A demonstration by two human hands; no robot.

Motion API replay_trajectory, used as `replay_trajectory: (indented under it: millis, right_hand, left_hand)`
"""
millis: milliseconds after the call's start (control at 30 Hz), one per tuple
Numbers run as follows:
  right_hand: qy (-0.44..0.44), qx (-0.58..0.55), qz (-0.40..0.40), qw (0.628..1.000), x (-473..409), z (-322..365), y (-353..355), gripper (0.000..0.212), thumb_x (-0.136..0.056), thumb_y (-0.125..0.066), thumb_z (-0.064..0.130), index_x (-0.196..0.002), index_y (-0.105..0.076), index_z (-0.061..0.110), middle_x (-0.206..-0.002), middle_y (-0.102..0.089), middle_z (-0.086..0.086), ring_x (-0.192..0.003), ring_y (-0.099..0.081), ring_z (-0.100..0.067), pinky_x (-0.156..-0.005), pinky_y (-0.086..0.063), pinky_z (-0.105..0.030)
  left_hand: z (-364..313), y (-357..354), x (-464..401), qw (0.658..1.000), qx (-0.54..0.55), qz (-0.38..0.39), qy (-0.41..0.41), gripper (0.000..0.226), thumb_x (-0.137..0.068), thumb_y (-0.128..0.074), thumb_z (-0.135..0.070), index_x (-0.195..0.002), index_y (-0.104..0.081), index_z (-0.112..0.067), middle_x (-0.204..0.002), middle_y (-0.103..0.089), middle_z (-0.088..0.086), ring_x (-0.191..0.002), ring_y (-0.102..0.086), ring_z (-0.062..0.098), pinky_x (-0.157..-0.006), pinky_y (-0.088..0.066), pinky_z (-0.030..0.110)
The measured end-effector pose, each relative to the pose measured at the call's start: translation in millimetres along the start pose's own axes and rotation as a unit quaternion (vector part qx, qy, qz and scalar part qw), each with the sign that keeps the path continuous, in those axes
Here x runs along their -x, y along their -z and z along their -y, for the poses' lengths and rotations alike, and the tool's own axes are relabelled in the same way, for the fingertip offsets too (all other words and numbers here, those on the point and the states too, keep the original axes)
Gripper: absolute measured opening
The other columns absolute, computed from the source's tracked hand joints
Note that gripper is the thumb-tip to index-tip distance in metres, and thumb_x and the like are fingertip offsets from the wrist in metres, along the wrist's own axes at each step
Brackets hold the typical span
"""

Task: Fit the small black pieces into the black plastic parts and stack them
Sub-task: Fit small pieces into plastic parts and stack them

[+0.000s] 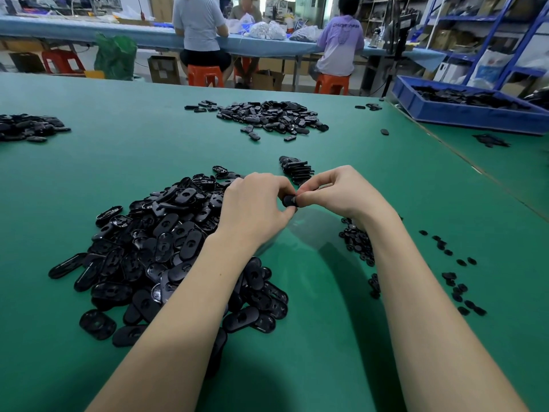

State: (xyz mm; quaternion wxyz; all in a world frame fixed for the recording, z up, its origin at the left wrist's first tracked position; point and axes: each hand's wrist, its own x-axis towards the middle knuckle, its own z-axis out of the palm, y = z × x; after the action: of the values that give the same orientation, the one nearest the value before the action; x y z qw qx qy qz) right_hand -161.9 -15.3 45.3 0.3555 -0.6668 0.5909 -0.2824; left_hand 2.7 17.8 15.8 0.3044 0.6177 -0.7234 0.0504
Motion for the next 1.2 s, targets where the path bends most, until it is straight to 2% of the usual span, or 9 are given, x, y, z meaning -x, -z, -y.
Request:
replay_trajectory:
  millis: [133,300,500,633,667,733,967,1133,1200]
  right_hand:
    - [-0.002,0.007,-0.009,1.000,1,1,2,0.016,-0.064,-0.090,0.038,-0.073,-0.080,0.030,-0.076,-0.075,0.007,-0.078,-0.061,-0.010,-0.065,-0.043,-0.025]
    - [-0.003,0.033,-0.004,0.999,0,2,1,0.007,-0.072,-0.086,0.030,-0.074,-0.080,0.028,-0.069,-0.070,0.008,-0.070,-0.056,-0.009,-0.058,-0.040,-0.024]
    - [0.000,0.039,-0.009,0.999,0,2,2,0.008,-0.073,-0.086,0.030,-0.076,-0.080,0.026,-0.084,-0.077,0.000,-0.074,-0.058,-0.011,-0.062,-0.043,-0.024]
    - [-0.005,0.055,-0.006,0.998,-1,2,0,0.009,-0.072,-0.087,0.033,-0.073,-0.078,0.030,-0.059,-0.066,0.017,-0.066,-0.055,-0.005,-0.054,-0.040,-0.020]
    - [-0.009,0.066,-0.007,0.998,-1,3,0,0.009,-0.072,-0.087,0.034,-0.072,-0.078,0.031,-0.053,-0.061,0.019,-0.063,-0.054,-0.003,-0.052,-0.038,-0.019]
    - [-0.019,0.081,-0.013,0.996,-2,3,-2,0.010,-0.072,-0.086,0.034,-0.071,-0.076,0.033,-0.060,-0.061,0.020,-0.069,-0.056,-0.003,-0.056,-0.040,-0.023]
    - [-0.023,0.069,-0.023,0.997,-3,3,-1,0.017,-0.073,-0.086,0.033,-0.084,-0.073,0.034,-0.089,-0.062,0.019,-0.079,-0.055,0.004,-0.060,-0.039,-0.024]
    - [-0.030,0.048,-0.020,0.998,-2,1,5,0.023,-0.070,-0.090,0.040,-0.086,-0.074,0.031,-0.084,-0.063,0.013,-0.067,-0.052,-0.001,-0.056,-0.036,-0.023]
    - [-0.041,0.038,-0.023,0.998,0,-2,7,0.030,-0.066,-0.091,0.048,-0.085,-0.075,0.031,-0.074,-0.059,0.016,-0.062,-0.050,-0.001,-0.051,-0.035,-0.021]
  left_hand:
    - [-1,1,0,1.000,0.009,0.001,0.010,0.017,-0.081,-0.072,-0.046,-0.097,-0.074,-0.040,-0.089,-0.071,-0.015,-0.093,-0.065,0.014,-0.072,-0.034,0.028]
    - [-2,4,0,1.000,-0.003,0.001,0.010,0.016,-0.081,-0.072,-0.049,-0.096,-0.074,-0.043,-0.087,-0.072,-0.016,-0.092,-0.064,0.013,-0.072,-0.032,0.027]
    - [-1,5,0,1.000,-0.004,0.011,0.013,0.016,-0.082,-0.072,-0.050,-0.096,-0.075,-0.044,-0.079,-0.066,-0.017,-0.092,-0.062,0.012,-0.071,-0.030,0.027]
    - [-2,4,0,1.000,-0.018,0.011,0.007,0.016,-0.082,-0.072,-0.047,-0.097,-0.075,-0.043,-0.068,-0.050,-0.017,-0.093,-0.062,0.014,-0.071,-0.030,0.027]
    - [-3,3,0,1.000,-0.024,0.012,0.004,0.016,-0.083,-0.072,-0.047,-0.098,-0.075,-0.043,-0.071,-0.055,-0.016,-0.094,-0.062,0.015,-0.071,-0.030,0.027]
    - [-4,2,0,0.999,-0.035,0.011,-0.004,0.016,-0.084,-0.070,-0.047,-0.099,-0.075,-0.044,-0.084,-0.069,-0.014,-0.095,-0.062,0.015,-0.071,-0.030,0.027]
    - [-7,1,-1,0.999,-0.046,-0.019,-0.020,0.015,-0.086,-0.069,-0.046,-0.100,-0.074,-0.042,-0.088,-0.070,-0.009,-0.093,-0.060,0.018,-0.072,-0.031,0.030]
    - [-8,-1,-1,0.998,-0.038,-0.023,-0.032,0.018,-0.087,-0.068,-0.048,-0.103,-0.073,-0.042,-0.091,-0.071,-0.011,-0.096,-0.059,0.015,-0.073,-0.029,0.028]
    - [-7,-1,-1,0.999,-0.031,-0.018,-0.033,0.019,-0.087,-0.069,-0.048,-0.104,-0.073,-0.042,-0.092,-0.070,-0.013,-0.097,-0.059,0.014,-0.073,-0.029,0.028]
